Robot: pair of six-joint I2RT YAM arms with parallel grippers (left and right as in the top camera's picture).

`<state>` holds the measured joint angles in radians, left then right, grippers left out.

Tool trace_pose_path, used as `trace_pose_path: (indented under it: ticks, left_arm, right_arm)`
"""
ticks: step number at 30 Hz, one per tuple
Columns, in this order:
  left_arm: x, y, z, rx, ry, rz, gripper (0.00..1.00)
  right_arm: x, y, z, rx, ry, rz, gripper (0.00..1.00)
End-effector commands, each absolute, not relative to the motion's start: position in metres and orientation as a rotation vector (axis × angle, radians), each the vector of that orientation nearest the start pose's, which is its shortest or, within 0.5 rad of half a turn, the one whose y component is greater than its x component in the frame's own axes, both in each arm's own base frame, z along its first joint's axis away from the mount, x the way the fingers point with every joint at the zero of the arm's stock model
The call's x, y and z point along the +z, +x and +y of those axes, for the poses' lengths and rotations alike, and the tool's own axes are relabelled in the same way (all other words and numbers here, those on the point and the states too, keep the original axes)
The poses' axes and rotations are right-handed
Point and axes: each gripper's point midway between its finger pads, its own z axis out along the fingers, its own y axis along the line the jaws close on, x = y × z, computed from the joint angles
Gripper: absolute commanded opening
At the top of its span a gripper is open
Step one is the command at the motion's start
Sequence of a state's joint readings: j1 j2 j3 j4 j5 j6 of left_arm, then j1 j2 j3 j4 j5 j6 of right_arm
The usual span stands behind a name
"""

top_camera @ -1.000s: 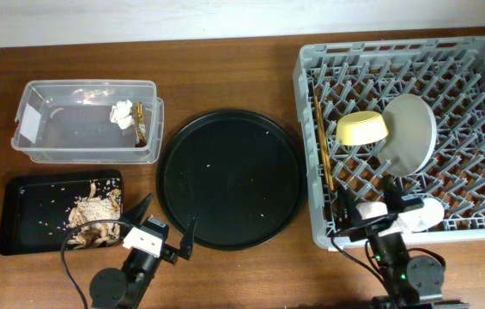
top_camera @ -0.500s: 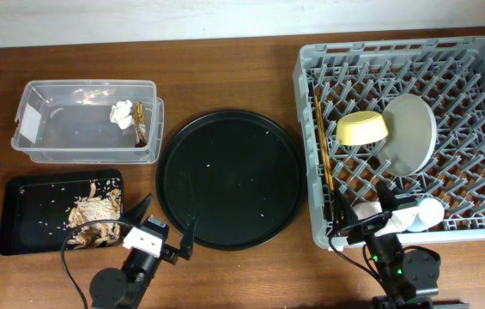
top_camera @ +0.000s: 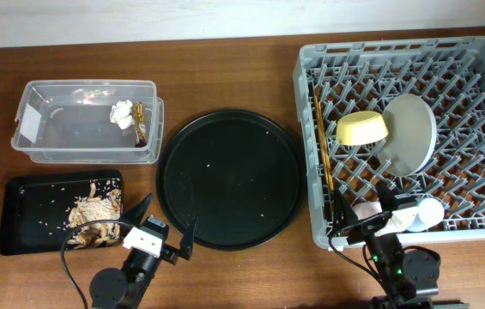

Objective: Sort waste into correct bins and load items into the dishwasher rack

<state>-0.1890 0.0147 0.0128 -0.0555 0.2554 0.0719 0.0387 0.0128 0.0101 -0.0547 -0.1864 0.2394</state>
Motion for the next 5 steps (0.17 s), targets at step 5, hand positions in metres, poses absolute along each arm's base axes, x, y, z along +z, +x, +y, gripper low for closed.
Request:
trace_pose_path:
  ticks: [5]
  left_arm:
    - [0.1621, 0.2278, -0.0891, -0.296, 0.422, 1.579, 0.99]
  right_arm:
    - [0.1598, 0.2418, 0.0424, 0.376, 0.017, 1.645, 0.99]
